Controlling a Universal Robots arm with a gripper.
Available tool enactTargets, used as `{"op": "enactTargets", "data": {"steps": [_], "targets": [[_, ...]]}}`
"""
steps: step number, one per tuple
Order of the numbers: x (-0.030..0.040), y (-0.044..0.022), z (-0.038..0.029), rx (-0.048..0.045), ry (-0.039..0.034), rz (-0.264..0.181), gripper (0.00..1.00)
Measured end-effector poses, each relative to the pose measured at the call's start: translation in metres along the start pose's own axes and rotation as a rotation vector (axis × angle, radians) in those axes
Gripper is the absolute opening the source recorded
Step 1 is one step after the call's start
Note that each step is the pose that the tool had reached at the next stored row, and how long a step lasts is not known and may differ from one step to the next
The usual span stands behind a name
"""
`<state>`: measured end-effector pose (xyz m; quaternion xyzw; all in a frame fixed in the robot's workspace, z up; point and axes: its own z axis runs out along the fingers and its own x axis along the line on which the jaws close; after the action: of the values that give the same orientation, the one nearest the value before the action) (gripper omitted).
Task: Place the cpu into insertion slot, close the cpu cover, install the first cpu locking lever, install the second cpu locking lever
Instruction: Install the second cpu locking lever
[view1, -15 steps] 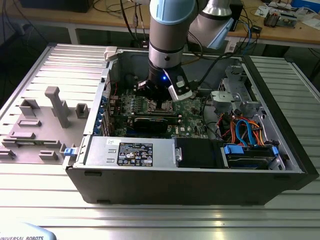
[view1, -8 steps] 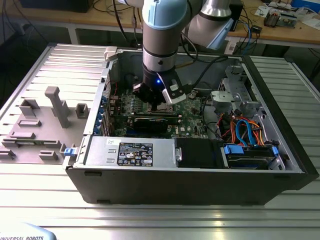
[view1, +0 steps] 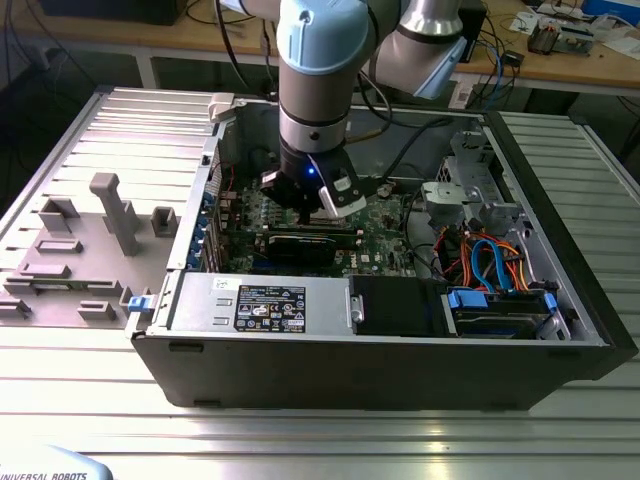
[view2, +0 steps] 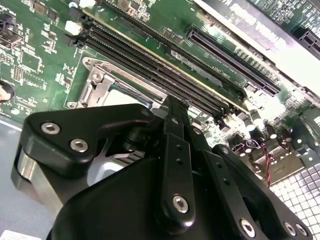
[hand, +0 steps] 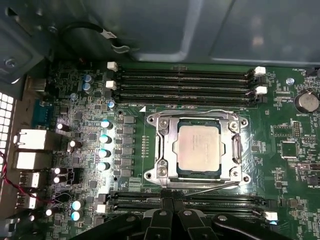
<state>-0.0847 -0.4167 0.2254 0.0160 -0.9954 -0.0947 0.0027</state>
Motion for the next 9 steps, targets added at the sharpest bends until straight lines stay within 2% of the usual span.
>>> {"op": "enactTargets", "data": {"steps": [4,7,9], "targets": [[0.0048,-0.0025,0.0015,-0.0180,-0.0005,0.000,0.11],[0.0095,-0.0034,0.0036,-0.0255,-0.0007,0.000,0.11],[0.0102,-0.0043,0.0073,-0.0266,-0.0008,0.000,0.11]]}}
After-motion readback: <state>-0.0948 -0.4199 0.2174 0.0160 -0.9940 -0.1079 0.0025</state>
